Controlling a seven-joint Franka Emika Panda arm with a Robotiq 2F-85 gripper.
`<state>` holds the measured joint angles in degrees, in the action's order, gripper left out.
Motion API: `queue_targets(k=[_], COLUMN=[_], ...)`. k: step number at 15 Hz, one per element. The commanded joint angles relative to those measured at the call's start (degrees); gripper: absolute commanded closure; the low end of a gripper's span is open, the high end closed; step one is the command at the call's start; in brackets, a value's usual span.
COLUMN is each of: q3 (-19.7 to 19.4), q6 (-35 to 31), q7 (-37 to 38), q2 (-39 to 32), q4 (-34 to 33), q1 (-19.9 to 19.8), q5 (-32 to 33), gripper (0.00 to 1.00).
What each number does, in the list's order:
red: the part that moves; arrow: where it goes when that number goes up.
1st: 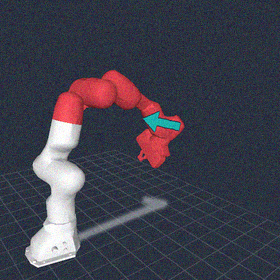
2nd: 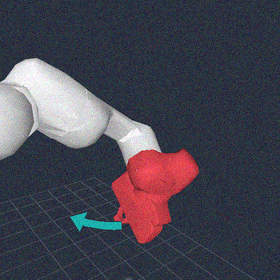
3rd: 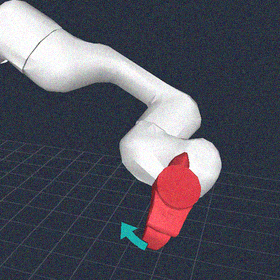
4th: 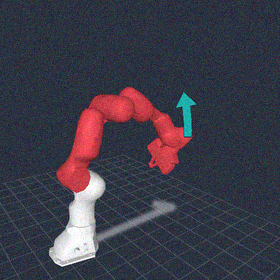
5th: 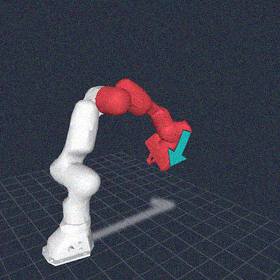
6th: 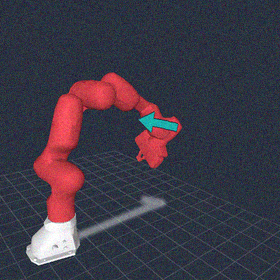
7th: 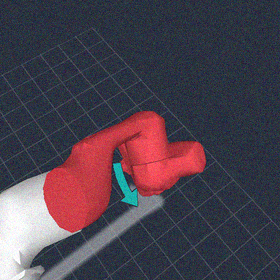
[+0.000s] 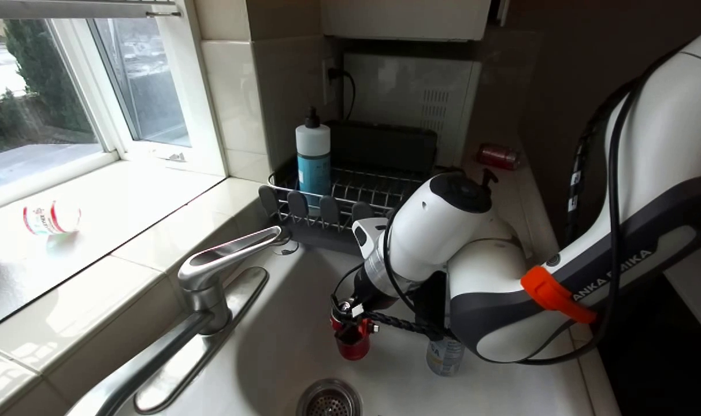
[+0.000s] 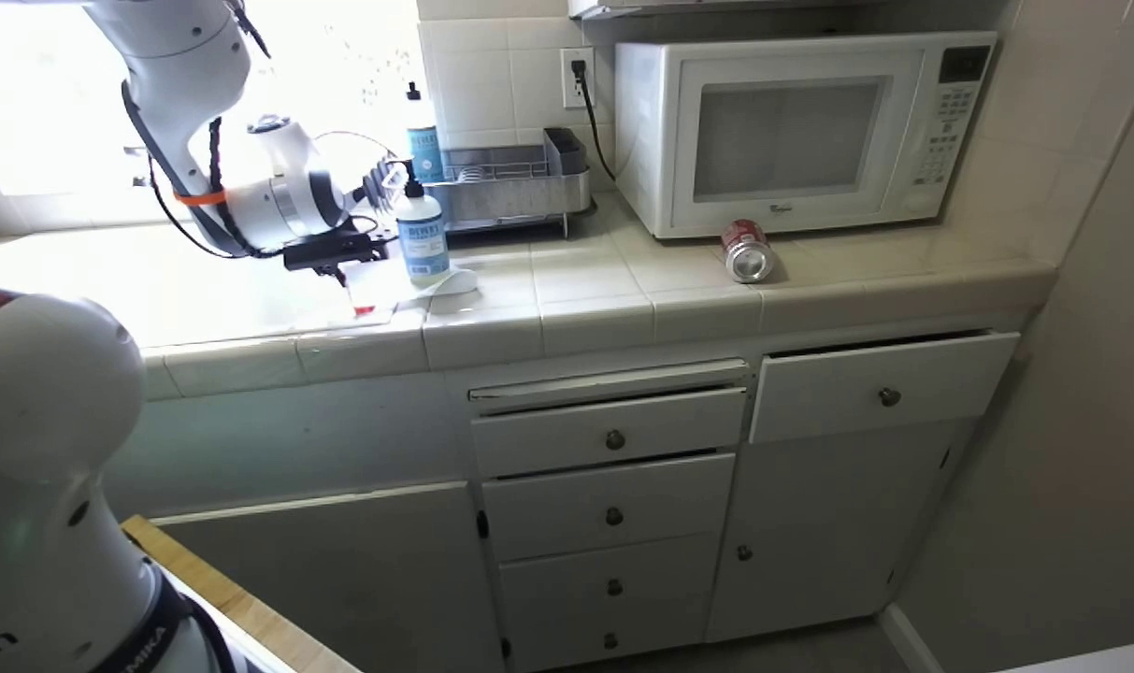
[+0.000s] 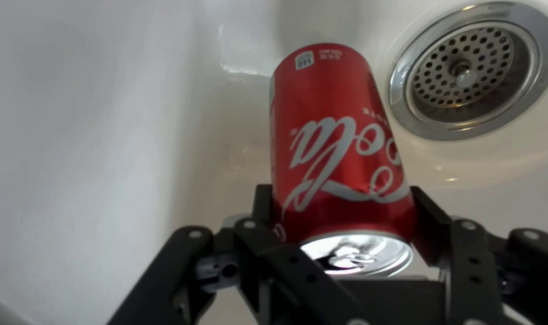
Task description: Put one red can inside the right sink
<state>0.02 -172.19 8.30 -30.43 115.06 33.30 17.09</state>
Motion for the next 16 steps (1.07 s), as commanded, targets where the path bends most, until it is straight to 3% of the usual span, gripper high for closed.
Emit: queue_targets(k=[1, 5, 6, 7, 9, 14, 16], q3=[-0.83, 0.87, 1.09, 1.73, 1.93, 2.67, 2.12], q6=[-8.45, -14.93, -15.7, -15.88, -14.86, -7.53, 0.59], q7=[0.21, -0.53, -0.66, -3.99, -4.89, -4.25, -1.37], q2=[-2.64, -5.2, -5.52, -5.39, -4.84, -1.24, 2.08], q4=[1.9, 2.78, 2.96, 3.11, 3.18, 3.83, 4.52], q1=[0.01, -1.91, -2.19, -2.19, -1.99, -0.64, 1.17], q5=[-0.99, -0.17, -0.01, -3.28, -4.4, -8.38, -10.39], gripper=[0.53, 0.53, 0.49, 0.09, 0.01, 0.0, 0.0])
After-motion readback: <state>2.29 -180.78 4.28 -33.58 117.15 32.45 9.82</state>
